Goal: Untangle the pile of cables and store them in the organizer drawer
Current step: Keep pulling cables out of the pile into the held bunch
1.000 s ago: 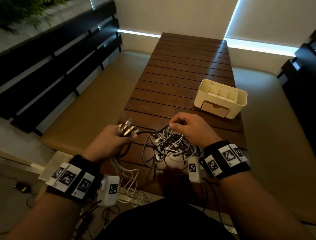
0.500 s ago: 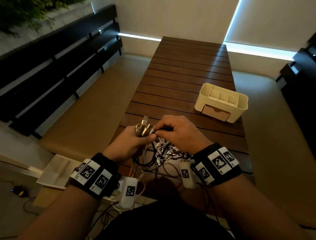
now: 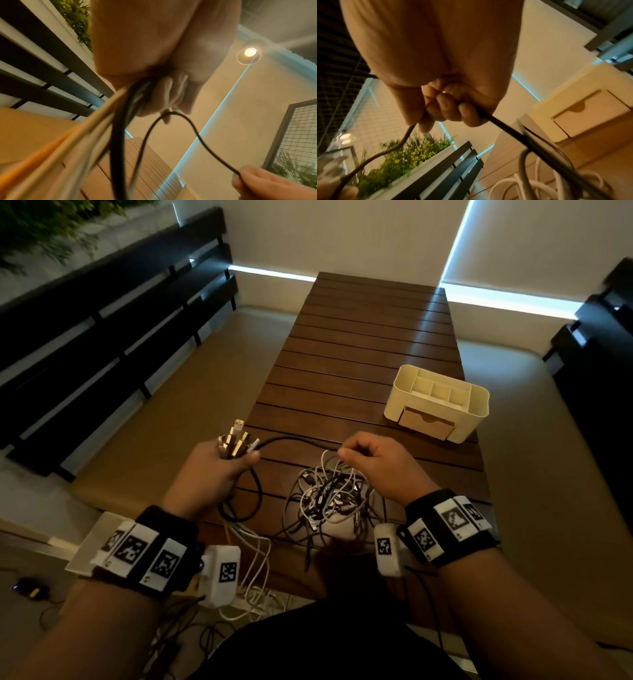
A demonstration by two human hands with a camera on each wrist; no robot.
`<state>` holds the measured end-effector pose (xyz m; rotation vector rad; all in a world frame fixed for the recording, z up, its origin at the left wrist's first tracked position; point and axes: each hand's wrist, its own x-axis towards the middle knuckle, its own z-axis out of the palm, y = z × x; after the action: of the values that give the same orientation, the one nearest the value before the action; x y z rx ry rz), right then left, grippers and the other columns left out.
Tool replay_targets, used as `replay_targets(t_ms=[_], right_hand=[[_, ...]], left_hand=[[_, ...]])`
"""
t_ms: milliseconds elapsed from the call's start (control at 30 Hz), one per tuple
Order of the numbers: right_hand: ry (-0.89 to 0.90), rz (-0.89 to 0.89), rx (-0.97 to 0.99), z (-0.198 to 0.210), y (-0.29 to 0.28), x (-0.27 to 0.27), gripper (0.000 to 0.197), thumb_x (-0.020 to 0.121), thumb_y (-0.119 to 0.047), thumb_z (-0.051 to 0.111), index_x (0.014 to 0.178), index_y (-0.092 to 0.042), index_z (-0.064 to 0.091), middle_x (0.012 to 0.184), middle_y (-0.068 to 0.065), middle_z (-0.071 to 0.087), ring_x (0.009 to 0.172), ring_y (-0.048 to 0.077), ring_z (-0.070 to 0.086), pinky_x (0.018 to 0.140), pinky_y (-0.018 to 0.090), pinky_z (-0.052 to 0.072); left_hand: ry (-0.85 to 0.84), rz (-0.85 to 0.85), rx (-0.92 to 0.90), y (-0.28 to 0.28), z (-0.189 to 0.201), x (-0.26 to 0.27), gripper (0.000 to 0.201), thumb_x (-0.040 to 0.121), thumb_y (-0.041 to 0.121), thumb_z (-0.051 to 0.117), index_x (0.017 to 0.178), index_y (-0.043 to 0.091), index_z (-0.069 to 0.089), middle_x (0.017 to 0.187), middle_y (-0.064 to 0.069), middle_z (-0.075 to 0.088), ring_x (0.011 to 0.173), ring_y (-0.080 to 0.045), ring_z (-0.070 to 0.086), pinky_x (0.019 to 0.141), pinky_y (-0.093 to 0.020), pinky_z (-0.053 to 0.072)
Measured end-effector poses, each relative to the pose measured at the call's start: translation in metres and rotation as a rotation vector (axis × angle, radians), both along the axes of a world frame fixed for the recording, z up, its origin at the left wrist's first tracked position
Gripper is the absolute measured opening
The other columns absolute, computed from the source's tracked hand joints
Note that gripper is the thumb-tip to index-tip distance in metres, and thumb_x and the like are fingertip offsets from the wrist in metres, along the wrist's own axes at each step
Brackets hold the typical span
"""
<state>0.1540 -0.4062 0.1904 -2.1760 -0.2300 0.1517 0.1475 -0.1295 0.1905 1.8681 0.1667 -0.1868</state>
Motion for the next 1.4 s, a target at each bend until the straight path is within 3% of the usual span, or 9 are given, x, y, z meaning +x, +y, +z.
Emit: replay_targets(t_ms=[167, 267, 367, 500, 733, 900, 1000, 1200, 1400], right_hand=[[0.012, 0.119, -0.214, 0.000, 0.010, 0.004, 0.010, 0.097, -0.033, 0.062, 0.091, -0.026, 0.067, 0.087, -0.012, 0.061, 0.078, 0.003, 0.058, 0.069, 0.022, 0.043], [-0.025, 0.206, -0.196, 0.007, 0.022, -0.001, 0.011, 0.097, -0.033, 0.062, 0.086, -0.030, 0.065, 0.083, -0.014, 0.059, 0.074, -0.004, 0.056, 0.065, 0.015, 0.039], [-0.109, 0.243, -0.134, 0.017, 0.030, -0.005, 0.011, 0.097, -0.029, 0.062, 0.087, -0.026, 0.066, 0.080, -0.014, 0.058, 0.071, -0.004, 0.054, 0.060, 0.010, 0.040], [-0.166, 0.241, -0.076, 0.025, 0.031, -0.008, 0.005, 0.097, -0.027, 0.063, 0.094, -0.028, 0.067, 0.080, -0.017, 0.059, 0.071, -0.003, 0.056, 0.063, 0.009, 0.043], [-0.047, 0.043, -0.011, 0.011, 0.007, -0.010, 0.011, 0.100, -0.031, 0.057, 0.094, -0.031, 0.066, 0.082, -0.007, 0.066, 0.070, 0.006, 0.059, 0.060, 0.010, 0.043], [-0.074, 0.051, -0.138, 0.011, 0.001, -0.006, 0.012, 0.098, -0.030, 0.059, 0.097, -0.025, 0.070, 0.082, -0.010, 0.063, 0.070, -0.001, 0.057, 0.062, 0.012, 0.043], [-0.067, 0.189, -0.305, 0.013, 0.011, -0.005, 0.015, 0.099, -0.031, 0.059, 0.101, -0.021, 0.070, 0.088, -0.014, 0.060, 0.080, 0.001, 0.057, 0.070, 0.019, 0.044], [-0.273, 0.237, -0.221, 0.027, 0.034, -0.008, 0.015, 0.097, -0.025, 0.061, 0.099, -0.014, 0.071, 0.087, -0.009, 0.061, 0.075, 0.004, 0.056, 0.065, 0.013, 0.043], [-0.151, 0.147, -0.108, 0.013, 0.024, -0.009, 0.015, 0.100, -0.036, 0.056, 0.092, -0.028, 0.065, 0.073, -0.007, 0.061, 0.060, 0.007, 0.055, 0.054, 0.017, 0.044]], left_hand=[[-0.248, 0.157, 0.152, -0.022, 0.011, -0.011, 0.009, 0.095, 0.022, 0.066, 0.087, 0.019, 0.066, 0.076, 0.000, 0.060, 0.063, -0.008, 0.051, 0.057, -0.021, 0.041], [-0.305, -0.013, 0.171, -0.038, 0.012, -0.018, 0.009, 0.095, 0.022, 0.065, 0.087, 0.018, 0.065, 0.070, 0.007, 0.057, 0.053, 0.003, 0.048, 0.049, -0.009, 0.038], [-0.293, -0.221, 0.106, -0.046, 0.009, -0.020, 0.011, 0.094, 0.021, 0.066, 0.094, 0.009, 0.067, 0.060, 0.014, 0.057, 0.051, 0.000, 0.047, 0.050, -0.015, 0.039], [-0.281, -0.372, 0.089, -0.045, 0.012, -0.021, 0.021, 0.095, 0.020, 0.065, 0.078, 0.009, 0.060, 0.056, 0.012, 0.050, 0.051, -0.004, 0.043, 0.050, -0.023, 0.037], [-0.242, -0.016, -0.117, -0.016, 0.011, -0.014, 0.026, 0.095, 0.021, 0.064, 0.074, 0.012, 0.055, 0.054, 0.005, 0.039, 0.048, -0.014, 0.035, 0.050, -0.030, 0.032], [-0.169, -0.087, 0.109, -0.017, 0.001, -0.017, 0.017, 0.094, 0.023, 0.067, 0.082, 0.011, 0.063, 0.053, 0.012, 0.046, 0.043, -0.002, 0.039, 0.052, -0.028, 0.032], [-0.262, -0.071, 0.208, -0.026, 0.007, -0.019, 0.014, 0.095, 0.019, 0.065, 0.082, 0.019, 0.063, 0.064, 0.008, 0.052, 0.047, 0.006, 0.047, 0.048, -0.013, 0.033], [-0.247, -0.329, 0.264, -0.052, 0.010, -0.023, 0.020, 0.096, 0.025, 0.064, 0.081, 0.012, 0.063, 0.068, 0.002, 0.057, 0.054, -0.003, 0.046, 0.052, -0.017, 0.036], [-0.355, -0.039, 0.054, -0.043, 0.015, -0.025, 0.015, 0.095, 0.018, 0.065, 0.081, 0.020, 0.062, 0.056, 0.009, 0.050, 0.046, -0.002, 0.039, 0.045, -0.015, 0.034]])
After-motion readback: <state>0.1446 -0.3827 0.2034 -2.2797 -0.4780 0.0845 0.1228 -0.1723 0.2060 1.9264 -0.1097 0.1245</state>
